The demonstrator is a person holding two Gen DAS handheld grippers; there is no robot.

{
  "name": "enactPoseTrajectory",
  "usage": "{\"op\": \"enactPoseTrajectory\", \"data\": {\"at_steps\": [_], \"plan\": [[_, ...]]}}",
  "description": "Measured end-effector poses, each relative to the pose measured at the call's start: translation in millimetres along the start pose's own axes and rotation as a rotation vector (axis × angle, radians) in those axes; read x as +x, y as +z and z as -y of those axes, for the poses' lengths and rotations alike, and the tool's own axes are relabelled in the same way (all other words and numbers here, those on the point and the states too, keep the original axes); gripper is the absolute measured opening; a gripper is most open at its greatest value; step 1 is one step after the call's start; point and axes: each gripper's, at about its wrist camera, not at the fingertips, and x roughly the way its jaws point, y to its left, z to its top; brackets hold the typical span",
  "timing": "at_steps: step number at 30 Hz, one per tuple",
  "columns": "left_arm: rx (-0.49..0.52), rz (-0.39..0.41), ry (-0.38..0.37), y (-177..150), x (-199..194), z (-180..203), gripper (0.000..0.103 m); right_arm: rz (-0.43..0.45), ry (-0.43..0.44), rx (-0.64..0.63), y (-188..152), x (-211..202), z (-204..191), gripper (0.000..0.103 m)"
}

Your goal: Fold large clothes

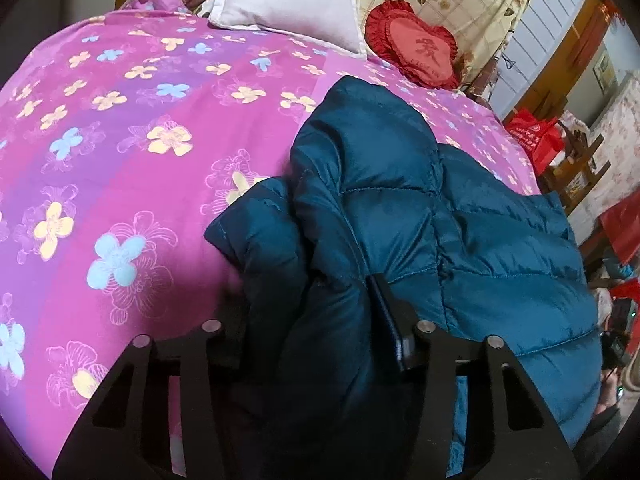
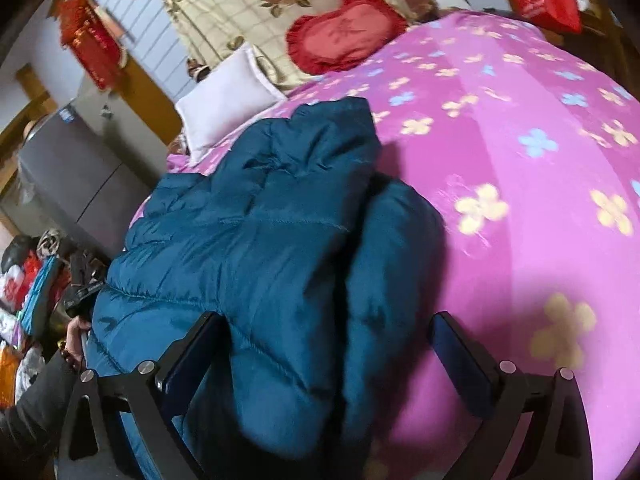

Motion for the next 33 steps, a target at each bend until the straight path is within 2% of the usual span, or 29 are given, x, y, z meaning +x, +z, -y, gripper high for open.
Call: {"op": "enactPoseTrajectory", "data": {"at_steps": [1,2,3,5,7,10,14,17,21,24,27,30,32,33], "plan": [[0.008,0.007,0.007,-0.8,0.3,2.2,0.042,-0.002,-0.006,-0.011,1.0,2.1,-1.6,0.101],[0.017,0.013,0.015,-1.2,0.2,4.1,0.04,-0.007,0.005,-0.02,1.9,4.5,-3.8,0.094],[0.03,0.023,0.032,-2.0,-1.0,7.3,0.035,-0.008,0.017,-0.027,1.4,4.3,-5.7,0.082],[0.063,0.042,0.075,-4.1,-4.4,14.5,0.028,0.008,0.007,-0.076,2.4,-0.1,-15.8,0.068],[0.085,0.063,0.118,-5.4,-10.5,22.8,0.019,0.029,-0.016,-0.115,2.7,-7.5,-25.0,0.047],[0.08,0.107,0.157,-6.1,-26.8,30.2,0.014,0.09,-0.06,-0.181,3.0,-24.3,-44.2,0.033],[0.073,0.18,0.182,-7.0,-63.1,44.6,0.012,0.176,-0.109,-0.251,2.2,-50.9,-68.3,0.026],[0.078,0.225,0.152,-5.9,-96.9,58.4,0.012,0.26,-0.129,-0.272,4.6,-79.2,-85.2,0.024],[0.066,0.234,0.103,-8.7,-130.6,74.4,0.012,0.346,-0.139,-0.274,3.7,-118.5,-98.8,0.024],[0.056,0.217,0.048,-16.5,-141.5,88.2,0.012,0.381,-0.15,-0.276,-5.2,-147.2,-94.7,0.024],[0.067,0.185,0.01,-30.5,-133.2,107.3,0.012,0.383,-0.178,-0.259,-14.0,-161.8,-80.0,0.024],[0.099,0.17,0.004,-41.3,-110.1,126.1,0.012,0.356,-0.218,-0.219,-18.9,-160.8,-51.6,0.024],[0.128,0.162,0.063,-45.2,-82.2,134.5,0.013,0.337,-0.226,-0.17,-22.1,-148.4,-28.9,0.024],[0.127,0.144,0.106,-46.1,-67.9,134.4,0.016,0.293,-0.228,-0.111,-23.0,-134.5,-13.0,0.026]]}}
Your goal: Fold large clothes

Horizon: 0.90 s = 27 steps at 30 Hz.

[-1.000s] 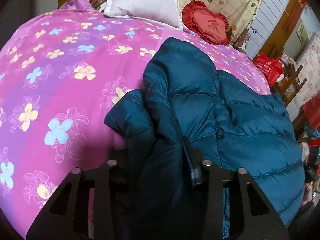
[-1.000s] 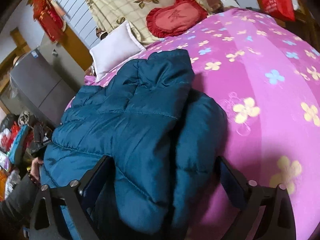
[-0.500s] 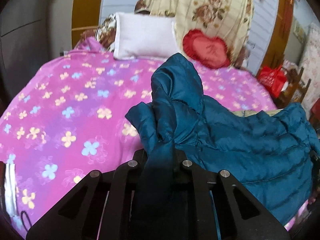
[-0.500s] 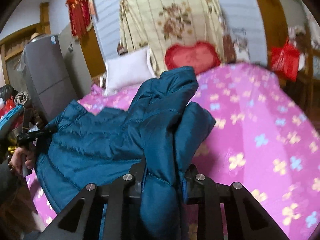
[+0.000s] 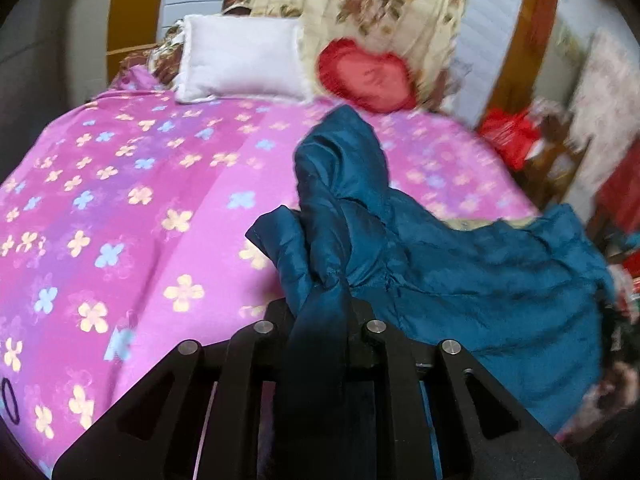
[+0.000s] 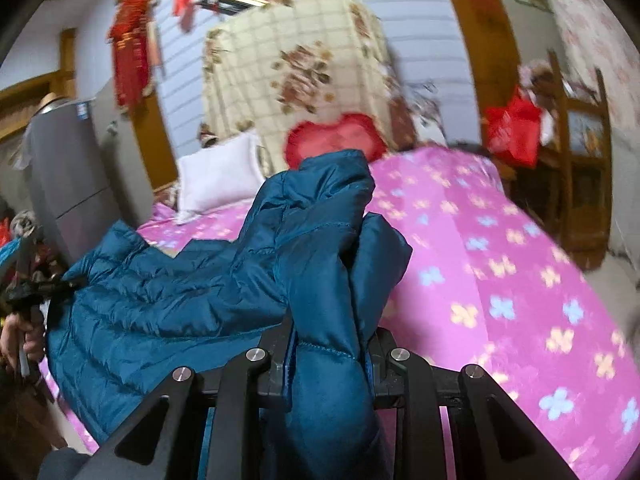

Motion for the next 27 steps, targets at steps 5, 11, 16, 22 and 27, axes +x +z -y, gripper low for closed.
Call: {"op": "enactPoseTrajectory", "data": {"at_steps": [5,11,16,22,27], "plan": [[-0.051,-0.077,0.018,-4.7,11.2,-10.7,0.033,-0.096,0.002,0.285,-8.9,14.5,45.1,0.049],[0.019,0.044,0.079,-4.2,-56.8,-17.7,0.072,0.124,-0.083,0.385,0.9,-80.5,29.3,0.082],[0.171,0.145,0.072,-26.0,-116.7,20.3,0.091,0.123,-0.178,0.181,-19.0,-136.2,-56.8,0.1],[0.229,0.122,-0.006,-64.2,-160.7,82.2,0.096,-0.04,-0.29,0.122,-56.6,-166.6,-121.3,0.1],[0.26,0.098,-0.004,-111.8,-183.6,115.9,0.096,-0.077,-0.388,-0.031,-86.1,-200.5,-169.4,0.1]]}}
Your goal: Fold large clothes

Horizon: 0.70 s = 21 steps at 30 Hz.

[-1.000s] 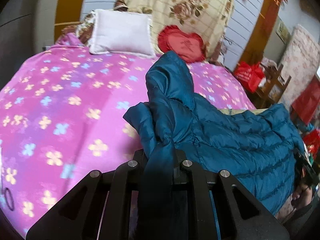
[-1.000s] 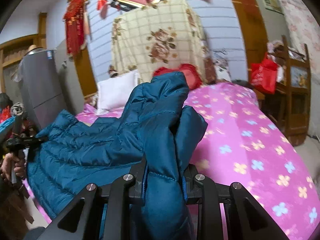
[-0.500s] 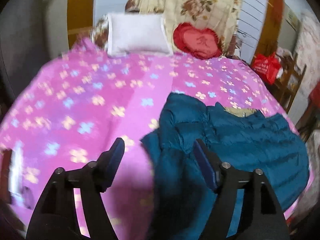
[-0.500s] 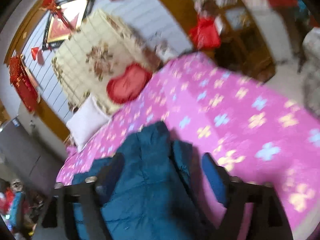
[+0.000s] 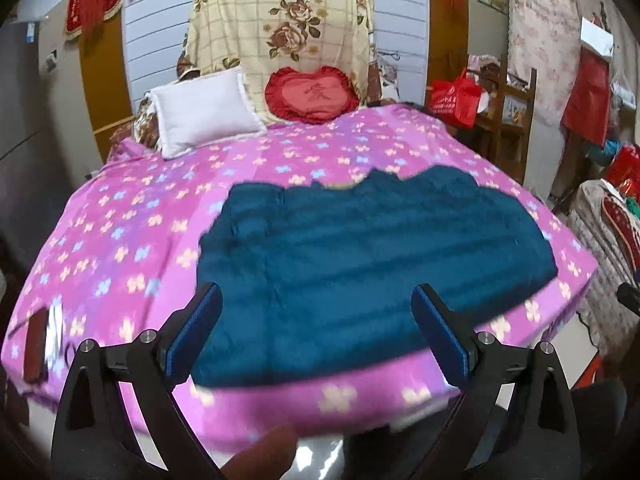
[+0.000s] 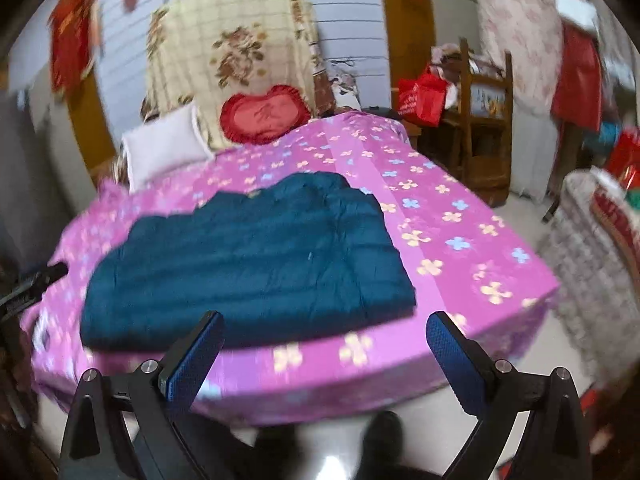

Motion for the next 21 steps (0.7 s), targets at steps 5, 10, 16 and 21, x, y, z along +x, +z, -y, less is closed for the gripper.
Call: {"op": "enactPoseTrajectory", "data": {"at_steps": [5,10,16,21], "plan": [[-0.016,-0.111,0.033,-25.0,-4.1,8.2,0.096,0.025,-0.04,0.011,-21.7,-31.5,-0.3,0.1],[-0.035,-0.121,0.069,-31.6,-17.1,4.0,0.096,0.043,-0.028,0.048,-23.4,-47.5,6.2,0.1],[-0.054,-0.101,0.064,-36.1,-34.1,-0.2,0.096,0.05,-0.018,0.023,-21.4,-54.8,-1.5,0.1],[-0.037,-0.087,0.052,-35.1,-41.3,3.0,0.096,0.043,-0.012,0.002,-22.7,-55.3,-11.6,0.1]]}}
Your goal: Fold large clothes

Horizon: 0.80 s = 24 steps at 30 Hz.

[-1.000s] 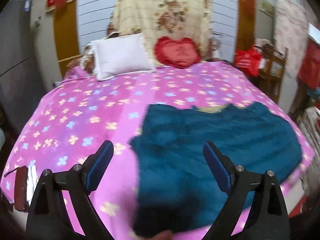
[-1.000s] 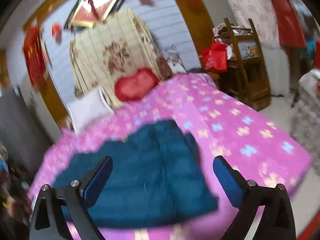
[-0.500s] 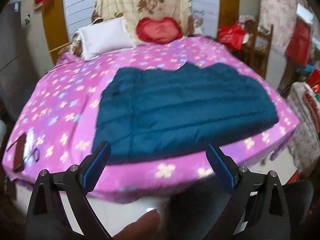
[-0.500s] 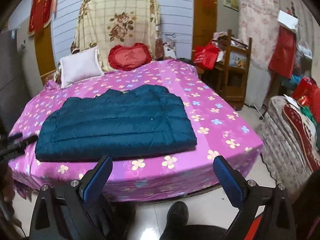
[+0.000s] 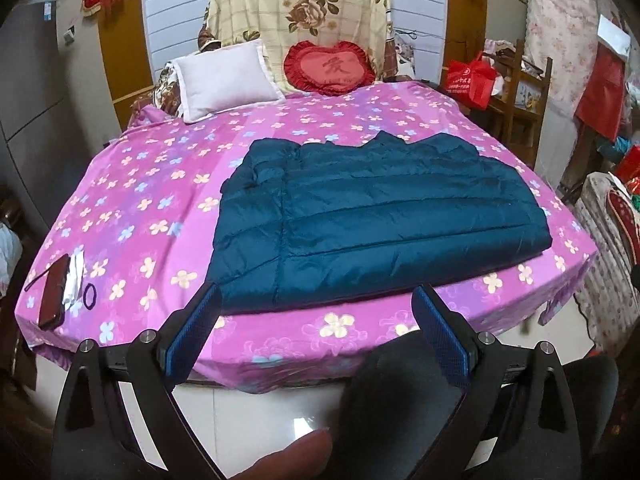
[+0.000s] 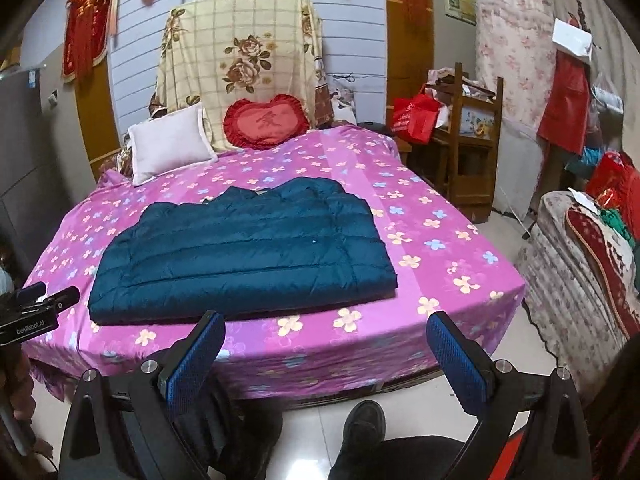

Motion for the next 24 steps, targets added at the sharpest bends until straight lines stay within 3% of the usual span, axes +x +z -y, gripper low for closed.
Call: {"op": "enactPoseTrajectory", "data": {"at_steps": [24], "plan": [[0.003,-0.02,-0.031,0.0,4.8,5.9,0.096,-0.014,0.018,-0.027,0.4,6.8,-16.4,0.1]]}}
